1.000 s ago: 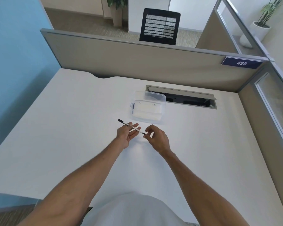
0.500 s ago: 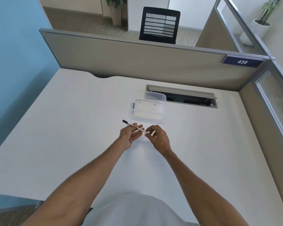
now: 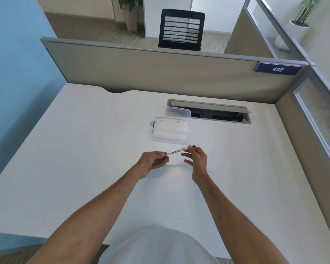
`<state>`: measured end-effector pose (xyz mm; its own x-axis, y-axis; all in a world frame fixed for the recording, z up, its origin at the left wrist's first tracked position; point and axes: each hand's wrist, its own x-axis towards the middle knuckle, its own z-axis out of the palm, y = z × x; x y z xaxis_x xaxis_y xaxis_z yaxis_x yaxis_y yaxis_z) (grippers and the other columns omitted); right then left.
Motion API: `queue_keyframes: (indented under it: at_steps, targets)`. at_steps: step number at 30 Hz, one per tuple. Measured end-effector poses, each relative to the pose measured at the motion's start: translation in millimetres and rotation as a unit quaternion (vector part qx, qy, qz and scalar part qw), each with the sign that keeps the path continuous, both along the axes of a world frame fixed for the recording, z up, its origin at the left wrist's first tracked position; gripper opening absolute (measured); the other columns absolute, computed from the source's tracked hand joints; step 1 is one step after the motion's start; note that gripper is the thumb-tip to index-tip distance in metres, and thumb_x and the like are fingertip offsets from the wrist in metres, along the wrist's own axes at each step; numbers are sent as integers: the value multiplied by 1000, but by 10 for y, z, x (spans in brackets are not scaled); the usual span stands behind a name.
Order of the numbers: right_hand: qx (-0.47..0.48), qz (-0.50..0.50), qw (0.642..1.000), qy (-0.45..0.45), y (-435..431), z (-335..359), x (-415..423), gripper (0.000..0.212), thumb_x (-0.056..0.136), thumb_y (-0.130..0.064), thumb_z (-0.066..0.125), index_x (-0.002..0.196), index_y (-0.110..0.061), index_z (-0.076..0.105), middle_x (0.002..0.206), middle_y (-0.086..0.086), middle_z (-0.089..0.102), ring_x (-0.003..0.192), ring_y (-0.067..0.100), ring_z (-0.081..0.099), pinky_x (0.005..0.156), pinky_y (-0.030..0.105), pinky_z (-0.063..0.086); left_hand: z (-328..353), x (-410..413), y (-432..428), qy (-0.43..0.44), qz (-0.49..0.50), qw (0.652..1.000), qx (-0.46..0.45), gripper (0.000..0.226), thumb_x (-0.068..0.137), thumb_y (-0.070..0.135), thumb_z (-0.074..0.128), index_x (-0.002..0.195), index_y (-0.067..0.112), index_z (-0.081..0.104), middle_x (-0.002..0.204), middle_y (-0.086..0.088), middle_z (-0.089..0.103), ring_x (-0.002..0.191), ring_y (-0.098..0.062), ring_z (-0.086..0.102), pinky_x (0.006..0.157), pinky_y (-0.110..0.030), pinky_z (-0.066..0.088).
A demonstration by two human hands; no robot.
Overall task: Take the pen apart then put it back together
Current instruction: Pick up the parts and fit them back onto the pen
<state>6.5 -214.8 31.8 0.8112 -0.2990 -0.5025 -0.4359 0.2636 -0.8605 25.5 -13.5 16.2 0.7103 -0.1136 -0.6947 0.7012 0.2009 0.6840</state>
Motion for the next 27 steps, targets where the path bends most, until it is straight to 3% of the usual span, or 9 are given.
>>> queue_keyframes:
  at_steps: [3,7,10,14,16,18,21,24,27]
  targets:
    - [74,-37,997,-1,5,8,4,9,112,-16,58,106,-10,60,137,27,76,135,45,71,99,47,53,-12,-36,-37,-6,-69,998,14,40,103,3,72,140,-12,69,141,-31,73,139,-41,70,120,-44,54]
    - [177,-72,982,0,21,9,-2,10,112,-17,54,105,-12,59,149,29,68,146,46,63,113,51,51,-45,-63,-96,-27,-133,990,25,39,101,1,74,137,-13,70,142,-34,71,132,-40,72,124,-47,52]
    - [241,-92,966,2,22,32,1,23,113,-32,56,100,-14,62,153,26,66,147,43,63,127,54,45,-56,-54,-147,-35,-132,990,24,41,100,-2,74,138,-14,67,139,-33,73,140,-46,68,122,-47,53]
    - [289,-134,948,10,-9,32,17,53,114,-55,43,115,-6,63,140,25,74,141,42,68,130,55,43,-43,-45,-177,-42,-150,987,30,42,99,-2,75,139,-13,67,137,-32,74,139,-46,69,121,-47,54]
    - [302,-153,941,11,-13,37,22,61,114,-59,38,102,-6,64,116,21,76,126,42,72,124,53,46,-44,-53,-188,-50,-170,984,36,41,99,-2,75,138,-13,67,135,-32,75,138,-45,69,121,-47,55]
    - [313,-169,935,16,-3,54,27,63,114,-61,36,83,-10,58,89,12,65,95,36,70,103,47,52,-54,-74,-208,-58,-184,980,38,41,99,-1,75,138,-12,68,135,-31,76,137,-45,70,122,-48,54]
    - [339,-182,923,19,7,44,31,64,112,-62,35,68,-15,39,65,3,32,62,23,36,66,33,33,-71,-119,-238,-70,-212,974,38,40,98,1,77,136,-11,70,134,-29,77,135,-44,72,122,-50,54]
    - [332,-162,929,11,15,31,49,60,109,-60,35,67,-19,23,51,-2,21,56,19,15,62,33,12,-71,-169,-256,-85,-260,961,39,38,99,9,79,135,-4,76,134,-25,79,135,-38,74,120,-45,56]
    - [324,-167,931,10,-5,29,56,49,106,-52,39,80,-24,7,59,-2,6,60,21,3,72,37,0,-63,-189,-256,-88,-266,960,23,37,99,14,80,134,1,79,133,-21,80,136,-33,74,121,-43,56]
